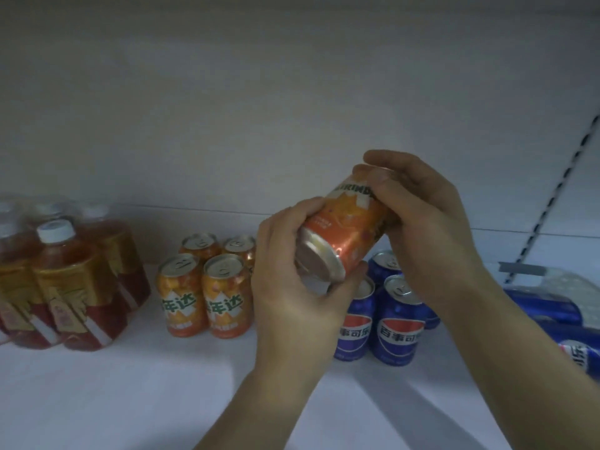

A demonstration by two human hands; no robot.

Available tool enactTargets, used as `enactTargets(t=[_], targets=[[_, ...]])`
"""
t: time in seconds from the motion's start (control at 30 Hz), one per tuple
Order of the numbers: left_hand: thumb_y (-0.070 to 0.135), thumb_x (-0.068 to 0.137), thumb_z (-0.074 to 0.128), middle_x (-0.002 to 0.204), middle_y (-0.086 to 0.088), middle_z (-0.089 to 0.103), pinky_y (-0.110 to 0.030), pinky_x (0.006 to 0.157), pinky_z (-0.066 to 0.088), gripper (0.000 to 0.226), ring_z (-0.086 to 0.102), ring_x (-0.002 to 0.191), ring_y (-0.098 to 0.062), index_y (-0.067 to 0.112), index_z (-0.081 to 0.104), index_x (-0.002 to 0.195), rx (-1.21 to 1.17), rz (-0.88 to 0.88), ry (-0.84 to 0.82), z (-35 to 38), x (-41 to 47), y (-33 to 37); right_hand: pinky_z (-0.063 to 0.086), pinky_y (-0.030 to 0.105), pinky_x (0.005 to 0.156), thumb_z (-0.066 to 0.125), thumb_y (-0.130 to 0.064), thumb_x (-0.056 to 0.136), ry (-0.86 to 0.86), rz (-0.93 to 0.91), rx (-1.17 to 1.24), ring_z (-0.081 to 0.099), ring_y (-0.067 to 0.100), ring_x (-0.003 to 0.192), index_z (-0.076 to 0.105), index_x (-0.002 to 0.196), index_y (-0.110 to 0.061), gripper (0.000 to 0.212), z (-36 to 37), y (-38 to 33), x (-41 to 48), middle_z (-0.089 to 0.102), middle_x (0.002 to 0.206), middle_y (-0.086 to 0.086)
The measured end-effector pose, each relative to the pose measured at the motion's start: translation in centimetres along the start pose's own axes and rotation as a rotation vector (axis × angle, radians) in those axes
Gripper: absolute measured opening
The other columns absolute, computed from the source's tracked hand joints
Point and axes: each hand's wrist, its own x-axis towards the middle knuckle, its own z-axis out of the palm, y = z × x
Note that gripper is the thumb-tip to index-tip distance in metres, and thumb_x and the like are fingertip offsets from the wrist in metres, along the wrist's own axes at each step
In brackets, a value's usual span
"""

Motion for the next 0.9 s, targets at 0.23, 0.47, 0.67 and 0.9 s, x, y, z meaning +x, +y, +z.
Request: enactTargets(t=[0.23, 0.47, 0.67, 0.9], targets=[[-0.003, 0.062, 0.090, 0.107, 0.030, 0.063, -0.013, 0.072, 0.056, 0.077, 0.068, 0.097, 0.003, 0.033, 0.051, 0.118, -0.335, -0.273, 0.033, 2.9, -0.7, 1.6, 0.061, 0.038, 0.090, 0.070, -0.024, 0.083, -0.058, 0.069, 0.325, 0.072, 0.027, 0.109, 0.069, 0.123, -0.008, 0.044, -0.7, -1.1, 0.6, 0.073, 0.122, 0.016], [0.028, 0.072, 0.083, 0.118, 0.009, 0.071, -0.032, 0.079, 0.062, 0.059, 0.073, 0.103, -0.017, 0.028, 0.056, 0.125, -0.591, -0.467, -0.213, 1.8, 0.6, 1.4, 0.059, 0.040, 0.087, 0.061, -0.016, 0.084, -0.110, 0.026, 0.409, 0.072, 0.028, 0.103, 0.065, 0.121, -0.010, 0.037, -1.1, -1.1, 1.2, 0.074, 0.108, 0.012], [0.022, 0.077, 0.085, 0.124, -0.015, 0.068, -0.035, 0.077, 0.062, 0.063, 0.073, 0.094, -0.030, 0.020, 0.057, 0.134, -0.941, -0.706, -0.356, 1.0, 0.7, 0.8, 0.059, 0.038, 0.084, 0.055, -0.019, 0.082, -0.125, 0.078, 0.504, 0.072, 0.027, 0.102, 0.062, 0.122, -0.009, 0.042, -0.8, -0.8, 1.3, 0.073, 0.104, 0.009], [0.001, 0.067, 0.087, 0.113, 0.025, 0.065, -0.023, 0.076, 0.060, 0.079, 0.069, 0.105, -0.005, 0.042, 0.052, 0.125, -0.410, -0.382, -0.150, 1.4, -0.1, 0.3, 0.060, 0.042, 0.085, 0.065, -0.022, 0.083, -0.112, 0.129, 0.407, 0.072, 0.034, 0.102, 0.063, 0.123, -0.012, 0.042, 0.4, -0.2, 1.4, 0.074, 0.108, 0.013]])
